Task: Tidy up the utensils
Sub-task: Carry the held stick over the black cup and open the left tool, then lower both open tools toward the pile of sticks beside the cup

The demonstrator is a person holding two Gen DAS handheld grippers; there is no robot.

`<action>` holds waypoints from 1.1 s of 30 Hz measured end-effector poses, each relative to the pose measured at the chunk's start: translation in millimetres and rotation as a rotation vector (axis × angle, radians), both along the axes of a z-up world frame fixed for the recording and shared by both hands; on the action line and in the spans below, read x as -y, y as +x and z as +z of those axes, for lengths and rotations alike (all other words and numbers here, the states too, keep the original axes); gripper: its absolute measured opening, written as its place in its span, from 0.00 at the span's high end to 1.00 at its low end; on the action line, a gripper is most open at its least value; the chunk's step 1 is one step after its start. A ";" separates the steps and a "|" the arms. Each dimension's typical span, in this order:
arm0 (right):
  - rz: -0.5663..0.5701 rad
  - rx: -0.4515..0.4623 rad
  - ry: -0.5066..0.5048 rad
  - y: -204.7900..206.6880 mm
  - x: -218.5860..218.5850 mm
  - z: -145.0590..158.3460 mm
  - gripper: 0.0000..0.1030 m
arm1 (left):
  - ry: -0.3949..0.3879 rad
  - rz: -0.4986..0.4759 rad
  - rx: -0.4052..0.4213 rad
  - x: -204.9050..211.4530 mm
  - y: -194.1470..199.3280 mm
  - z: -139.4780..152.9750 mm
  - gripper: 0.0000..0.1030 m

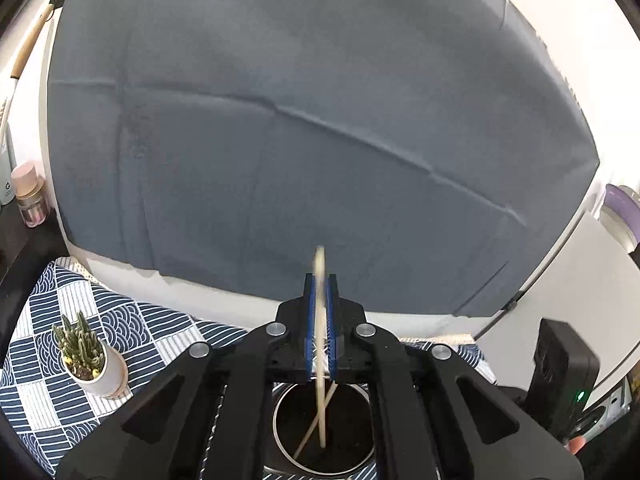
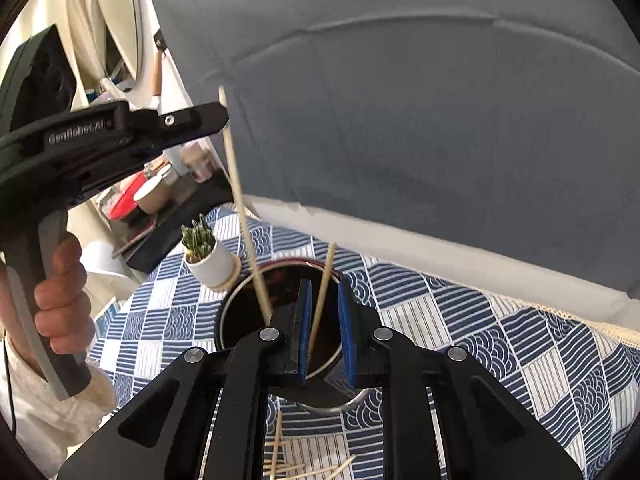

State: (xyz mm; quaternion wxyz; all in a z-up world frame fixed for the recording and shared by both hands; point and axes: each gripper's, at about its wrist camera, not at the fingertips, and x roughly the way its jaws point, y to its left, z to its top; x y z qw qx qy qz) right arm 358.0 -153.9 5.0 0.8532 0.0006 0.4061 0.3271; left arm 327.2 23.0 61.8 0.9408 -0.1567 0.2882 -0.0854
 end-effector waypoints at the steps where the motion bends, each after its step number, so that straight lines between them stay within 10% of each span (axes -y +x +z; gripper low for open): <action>1: -0.006 -0.003 -0.010 -0.3 0.3 -1.3 0.86 | 0.007 -0.010 -0.001 0.5 -0.6 -2.0 0.92; 12: -0.070 0.038 -0.113 -34.6 10.5 3.0 0.15 | 0.074 -0.035 -0.028 -13.8 -48.5 -5.2 0.14; 33: -0.166 -0.231 -0.284 -153.5 22.6 -96.2 0.13 | 0.212 -0.142 -0.383 -29.6 -145.9 -134.4 0.06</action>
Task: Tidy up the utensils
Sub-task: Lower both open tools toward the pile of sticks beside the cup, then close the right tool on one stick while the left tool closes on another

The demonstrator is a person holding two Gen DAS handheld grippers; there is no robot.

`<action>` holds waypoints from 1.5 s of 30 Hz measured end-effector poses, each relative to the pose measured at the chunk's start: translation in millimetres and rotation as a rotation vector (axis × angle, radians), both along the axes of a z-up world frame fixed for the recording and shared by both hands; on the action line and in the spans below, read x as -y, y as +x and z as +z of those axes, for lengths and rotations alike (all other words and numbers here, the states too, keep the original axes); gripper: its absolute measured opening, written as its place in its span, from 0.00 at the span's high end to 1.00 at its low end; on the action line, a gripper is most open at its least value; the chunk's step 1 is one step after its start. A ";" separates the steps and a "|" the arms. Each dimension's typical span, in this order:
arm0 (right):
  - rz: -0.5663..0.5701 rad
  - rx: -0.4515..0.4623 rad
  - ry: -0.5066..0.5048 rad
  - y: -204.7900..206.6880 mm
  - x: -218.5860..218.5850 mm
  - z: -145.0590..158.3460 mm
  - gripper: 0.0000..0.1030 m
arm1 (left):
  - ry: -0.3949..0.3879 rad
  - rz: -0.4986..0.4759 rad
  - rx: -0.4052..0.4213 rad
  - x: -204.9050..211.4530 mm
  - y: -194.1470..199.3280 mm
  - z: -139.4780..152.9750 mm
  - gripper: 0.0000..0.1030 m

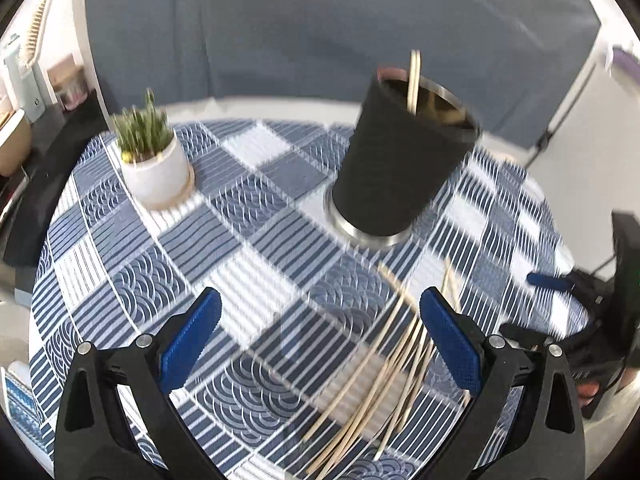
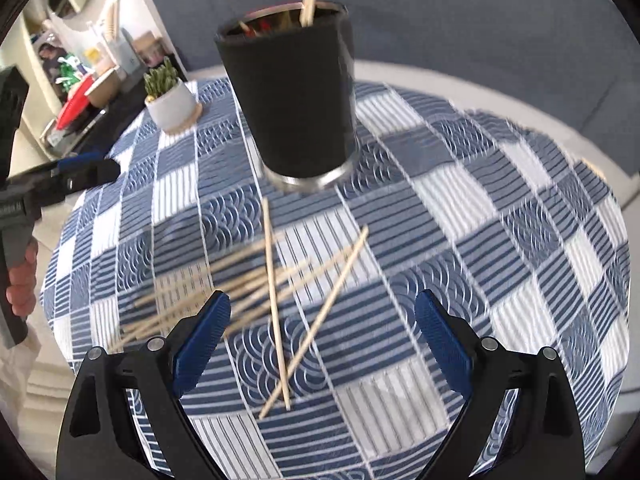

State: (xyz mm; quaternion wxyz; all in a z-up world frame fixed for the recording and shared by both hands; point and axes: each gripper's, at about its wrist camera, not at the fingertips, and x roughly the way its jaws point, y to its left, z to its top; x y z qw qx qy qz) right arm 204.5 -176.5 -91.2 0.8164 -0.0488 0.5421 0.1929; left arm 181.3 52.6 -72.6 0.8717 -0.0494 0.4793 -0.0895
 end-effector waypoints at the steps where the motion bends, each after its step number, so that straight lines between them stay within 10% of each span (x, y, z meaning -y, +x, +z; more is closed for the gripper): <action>1: -0.005 -0.012 0.000 -1.9 1.4 -3.5 0.13 | 0.007 -0.015 -0.019 2.3 -3.0 -8.5 0.06; 19: -0.119 -0.179 -0.048 14.2 13.0 -64.0 0.13 | 0.171 -0.241 -0.267 23.5 1.4 -98.6 0.06; 45: -0.231 -0.212 -0.176 17.5 -3.1 -80.7 0.11 | 0.243 -0.268 -0.246 40.7 17.7 -105.0 0.04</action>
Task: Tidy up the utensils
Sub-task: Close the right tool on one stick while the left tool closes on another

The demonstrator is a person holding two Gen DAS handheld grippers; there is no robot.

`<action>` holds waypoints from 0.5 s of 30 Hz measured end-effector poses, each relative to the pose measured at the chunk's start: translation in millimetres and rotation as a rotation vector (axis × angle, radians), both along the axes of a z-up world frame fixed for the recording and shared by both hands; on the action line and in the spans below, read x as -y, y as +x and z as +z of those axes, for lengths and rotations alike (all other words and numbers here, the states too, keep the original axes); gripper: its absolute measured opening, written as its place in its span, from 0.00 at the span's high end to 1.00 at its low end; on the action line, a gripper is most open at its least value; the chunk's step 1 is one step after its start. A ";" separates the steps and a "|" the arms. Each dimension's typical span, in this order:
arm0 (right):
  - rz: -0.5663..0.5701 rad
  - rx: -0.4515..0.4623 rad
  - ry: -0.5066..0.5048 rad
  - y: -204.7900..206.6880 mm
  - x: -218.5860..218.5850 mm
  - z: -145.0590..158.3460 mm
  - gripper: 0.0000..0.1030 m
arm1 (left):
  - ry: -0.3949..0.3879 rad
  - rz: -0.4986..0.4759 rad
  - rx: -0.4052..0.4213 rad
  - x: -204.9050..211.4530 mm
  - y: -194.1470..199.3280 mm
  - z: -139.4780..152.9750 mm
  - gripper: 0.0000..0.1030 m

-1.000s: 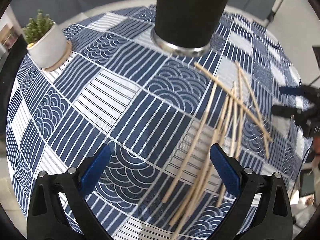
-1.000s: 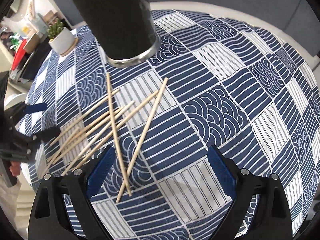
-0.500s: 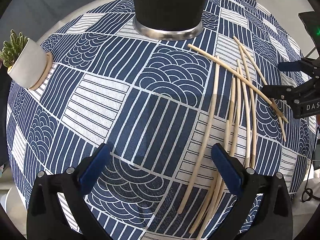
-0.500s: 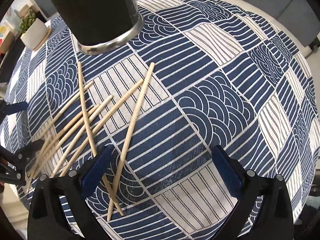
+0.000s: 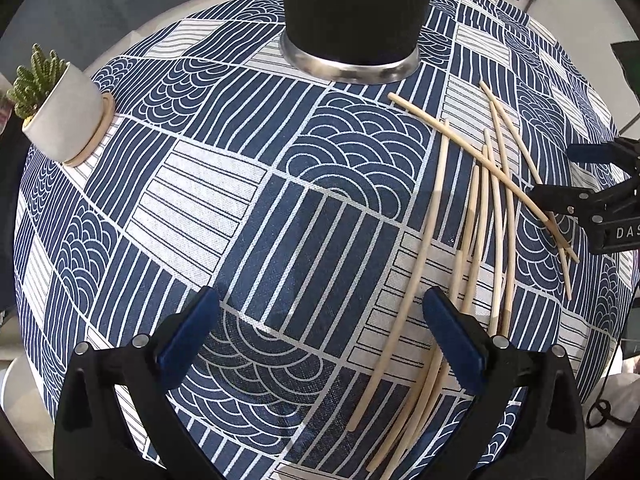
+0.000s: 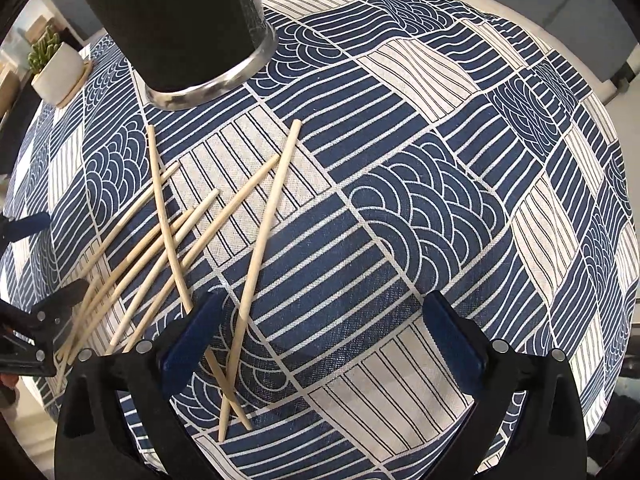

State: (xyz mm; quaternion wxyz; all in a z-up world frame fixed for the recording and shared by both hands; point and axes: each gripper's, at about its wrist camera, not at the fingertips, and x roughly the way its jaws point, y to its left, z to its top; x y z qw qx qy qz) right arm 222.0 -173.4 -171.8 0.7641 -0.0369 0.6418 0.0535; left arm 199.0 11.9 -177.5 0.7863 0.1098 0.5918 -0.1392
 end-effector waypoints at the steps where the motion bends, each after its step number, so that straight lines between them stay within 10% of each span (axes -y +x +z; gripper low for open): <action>1: 0.005 0.005 0.000 -1.2 1.4 2.5 0.18 | 0.002 0.002 -0.004 -0.8 -1.9 -0.4 0.04; 7: 0.020 0.012 -0.009 -9.6 16.8 16.0 0.93 | -0.003 0.014 -0.002 -8.1 -11.9 2.9 0.19; 15: 0.010 0.014 -0.042 -21.8 36.9 16.9 0.95 | -0.009 0.080 -0.011 -38.1 -33.6 14.2 0.69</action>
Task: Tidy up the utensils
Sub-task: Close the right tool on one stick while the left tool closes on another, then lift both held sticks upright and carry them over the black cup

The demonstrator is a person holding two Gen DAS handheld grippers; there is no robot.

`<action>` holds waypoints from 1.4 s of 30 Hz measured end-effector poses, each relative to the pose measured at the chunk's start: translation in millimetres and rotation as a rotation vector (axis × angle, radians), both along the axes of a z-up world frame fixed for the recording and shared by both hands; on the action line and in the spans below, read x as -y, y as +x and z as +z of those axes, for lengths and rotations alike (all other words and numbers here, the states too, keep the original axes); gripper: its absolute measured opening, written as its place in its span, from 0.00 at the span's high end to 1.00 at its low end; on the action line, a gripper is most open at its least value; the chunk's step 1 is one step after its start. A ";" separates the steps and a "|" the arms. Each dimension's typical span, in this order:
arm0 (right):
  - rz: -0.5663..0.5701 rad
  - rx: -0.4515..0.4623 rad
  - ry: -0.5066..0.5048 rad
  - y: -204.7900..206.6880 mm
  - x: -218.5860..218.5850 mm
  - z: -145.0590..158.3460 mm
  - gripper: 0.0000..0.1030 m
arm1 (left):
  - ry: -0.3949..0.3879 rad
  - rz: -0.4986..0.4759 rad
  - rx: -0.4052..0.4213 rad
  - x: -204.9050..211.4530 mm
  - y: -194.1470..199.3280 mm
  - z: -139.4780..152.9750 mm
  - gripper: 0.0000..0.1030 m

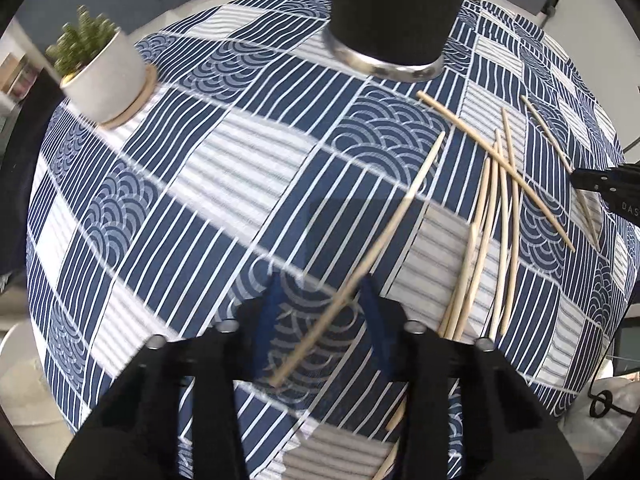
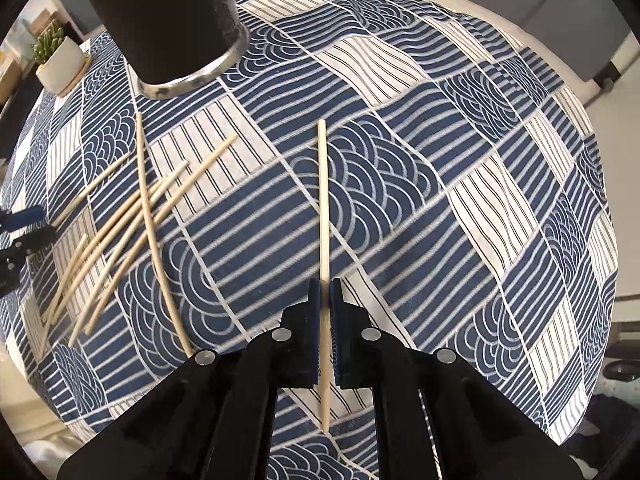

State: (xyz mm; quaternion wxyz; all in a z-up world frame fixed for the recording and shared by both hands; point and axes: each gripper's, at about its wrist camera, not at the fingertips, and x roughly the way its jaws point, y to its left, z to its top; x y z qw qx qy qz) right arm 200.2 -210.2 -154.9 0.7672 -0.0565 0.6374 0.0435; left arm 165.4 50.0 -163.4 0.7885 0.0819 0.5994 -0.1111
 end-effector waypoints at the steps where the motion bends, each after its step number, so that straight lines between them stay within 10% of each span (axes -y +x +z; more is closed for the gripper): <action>1: -0.004 0.001 0.001 -2.0 2.5 0.1 0.95 | -0.003 0.007 -0.002 -3.8 -1.9 -1.1 0.79; 6: -0.018 -0.001 0.010 -21.2 21.3 0.4 0.95 | 0.003 0.031 -0.020 -14.1 -13.6 1.9 0.94; 18: -0.047 0.053 0.052 -84.3 50.6 14.4 0.95 | -0.095 0.198 -0.062 -38.2 -56.6 4.0 0.95; 28: 0.015 0.177 0.074 -55.5 33.3 62.8 0.95 | -0.075 0.240 0.110 -46.5 -70.1 58.4 0.95; 42: 0.122 0.434 0.177 19.8 -6.8 164.7 0.95 | -0.093 0.163 0.346 -7.9 9.4 167.6 0.95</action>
